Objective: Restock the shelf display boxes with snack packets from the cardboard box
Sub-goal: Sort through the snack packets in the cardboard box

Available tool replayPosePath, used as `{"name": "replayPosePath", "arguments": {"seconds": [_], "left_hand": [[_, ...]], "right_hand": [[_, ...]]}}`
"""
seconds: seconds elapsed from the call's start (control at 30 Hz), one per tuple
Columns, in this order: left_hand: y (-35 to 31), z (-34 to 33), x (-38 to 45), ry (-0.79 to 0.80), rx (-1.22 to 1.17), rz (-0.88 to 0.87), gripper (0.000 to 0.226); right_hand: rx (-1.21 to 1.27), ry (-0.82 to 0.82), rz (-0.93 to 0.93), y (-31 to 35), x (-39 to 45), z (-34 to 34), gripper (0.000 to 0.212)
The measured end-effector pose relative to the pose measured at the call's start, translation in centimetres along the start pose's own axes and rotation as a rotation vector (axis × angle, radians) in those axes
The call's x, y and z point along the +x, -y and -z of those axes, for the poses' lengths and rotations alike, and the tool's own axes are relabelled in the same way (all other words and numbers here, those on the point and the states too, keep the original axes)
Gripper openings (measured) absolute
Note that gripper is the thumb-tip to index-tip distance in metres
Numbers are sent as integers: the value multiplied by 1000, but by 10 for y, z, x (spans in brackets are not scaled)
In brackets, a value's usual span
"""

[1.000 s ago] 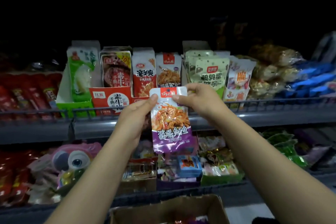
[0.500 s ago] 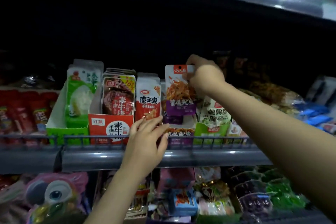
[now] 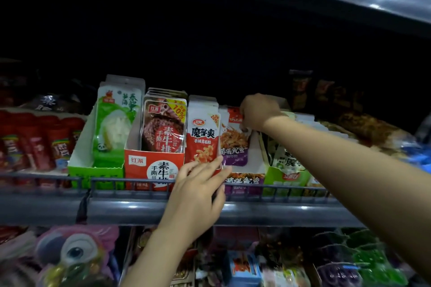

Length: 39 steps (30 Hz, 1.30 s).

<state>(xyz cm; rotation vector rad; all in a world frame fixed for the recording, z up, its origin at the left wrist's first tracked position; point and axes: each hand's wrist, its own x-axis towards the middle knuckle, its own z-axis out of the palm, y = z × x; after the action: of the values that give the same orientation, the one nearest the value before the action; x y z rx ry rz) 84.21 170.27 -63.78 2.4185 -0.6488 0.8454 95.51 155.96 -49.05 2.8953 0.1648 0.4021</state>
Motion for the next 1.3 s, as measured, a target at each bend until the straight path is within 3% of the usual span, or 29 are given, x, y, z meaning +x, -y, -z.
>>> {"name": "replayPosePath", "arguments": {"seconds": [0.77, 0.87, 1.07, 1.2, 1.3], "left_hand": [[-6, -1, -2, 55, 95, 37, 45], [-11, 0, -4, 49, 145, 46, 48], [-29, 10, -19, -97, 11, 52, 45], [-37, 14, -43, -174, -69, 118, 38], [-45, 13, -65, -106, -120, 262, 35]], "right_hand": [[190, -99, -36, -2, -20, 26, 16], [291, -96, -26, 0, -39, 35, 21], [556, -370, 159, -4, -114, 14, 19], [812, -322, 116, -4, -172, -13, 14], [963, -270, 31, -1, -207, -48, 13]]}}
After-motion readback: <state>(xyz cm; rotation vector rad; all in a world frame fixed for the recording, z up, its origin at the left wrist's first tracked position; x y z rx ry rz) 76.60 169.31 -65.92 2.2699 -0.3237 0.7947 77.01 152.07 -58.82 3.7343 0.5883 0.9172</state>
